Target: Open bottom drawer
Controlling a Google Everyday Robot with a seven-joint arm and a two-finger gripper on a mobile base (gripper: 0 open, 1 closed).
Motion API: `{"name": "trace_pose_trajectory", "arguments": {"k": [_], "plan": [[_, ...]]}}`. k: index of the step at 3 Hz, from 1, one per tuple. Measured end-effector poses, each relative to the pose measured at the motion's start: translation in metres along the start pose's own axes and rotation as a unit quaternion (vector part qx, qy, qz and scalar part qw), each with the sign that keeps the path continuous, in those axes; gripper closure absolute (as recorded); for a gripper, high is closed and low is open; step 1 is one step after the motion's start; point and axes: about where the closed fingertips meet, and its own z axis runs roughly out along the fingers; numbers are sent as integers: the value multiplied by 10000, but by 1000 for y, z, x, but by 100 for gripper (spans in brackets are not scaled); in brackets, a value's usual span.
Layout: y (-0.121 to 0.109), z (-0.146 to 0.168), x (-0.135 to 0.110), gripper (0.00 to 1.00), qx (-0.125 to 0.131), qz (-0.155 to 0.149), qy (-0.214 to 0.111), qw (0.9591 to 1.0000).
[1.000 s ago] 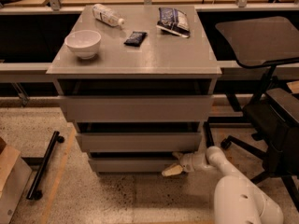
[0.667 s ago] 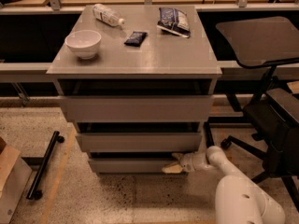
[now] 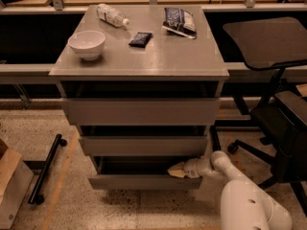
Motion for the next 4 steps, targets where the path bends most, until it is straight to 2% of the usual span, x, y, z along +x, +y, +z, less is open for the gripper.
{"name": "trace_pose_trajectory", "arguments": {"k": [1, 2, 3, 4], "plan": [[1, 3, 1, 86, -22, 6, 3, 10000], [3, 7, 4, 55, -53, 51, 25, 10000], [6, 17, 34, 31, -98, 468, 182, 9987], [8, 4, 59, 9, 132, 908, 312, 9953]]}}
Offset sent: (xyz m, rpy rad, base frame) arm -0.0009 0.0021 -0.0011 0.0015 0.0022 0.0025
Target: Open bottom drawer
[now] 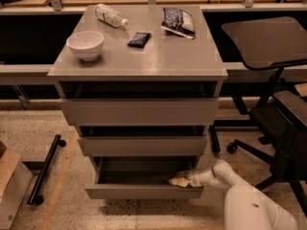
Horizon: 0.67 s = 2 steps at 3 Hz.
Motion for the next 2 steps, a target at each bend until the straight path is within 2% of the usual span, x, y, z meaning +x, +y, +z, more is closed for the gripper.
{"name": "trace_pose_trajectory", "arguments": {"k": [1, 2], "plan": [[12, -14, 15, 0, 276, 252, 116, 9992], [39, -25, 6, 0, 357, 168, 176, 9991]]}}
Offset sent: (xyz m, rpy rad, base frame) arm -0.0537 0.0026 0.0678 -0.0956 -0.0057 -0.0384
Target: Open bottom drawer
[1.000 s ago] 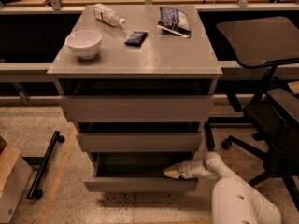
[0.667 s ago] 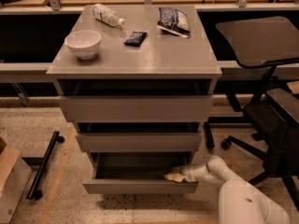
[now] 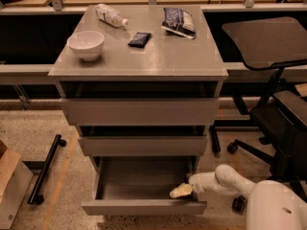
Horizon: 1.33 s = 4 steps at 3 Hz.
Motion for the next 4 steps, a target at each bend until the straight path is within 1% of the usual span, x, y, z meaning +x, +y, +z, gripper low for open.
{"name": "trace_pose_trajectory", "arguments": {"k": [1, 2, 3, 4], "plan": [[25, -5, -12, 0, -44, -161, 88, 9998], [45, -4, -12, 0, -193, -155, 193, 9995], [59, 0, -7, 0, -379, -61, 307, 9988], [59, 0, -7, 0, -383, -59, 308, 9988]]}}
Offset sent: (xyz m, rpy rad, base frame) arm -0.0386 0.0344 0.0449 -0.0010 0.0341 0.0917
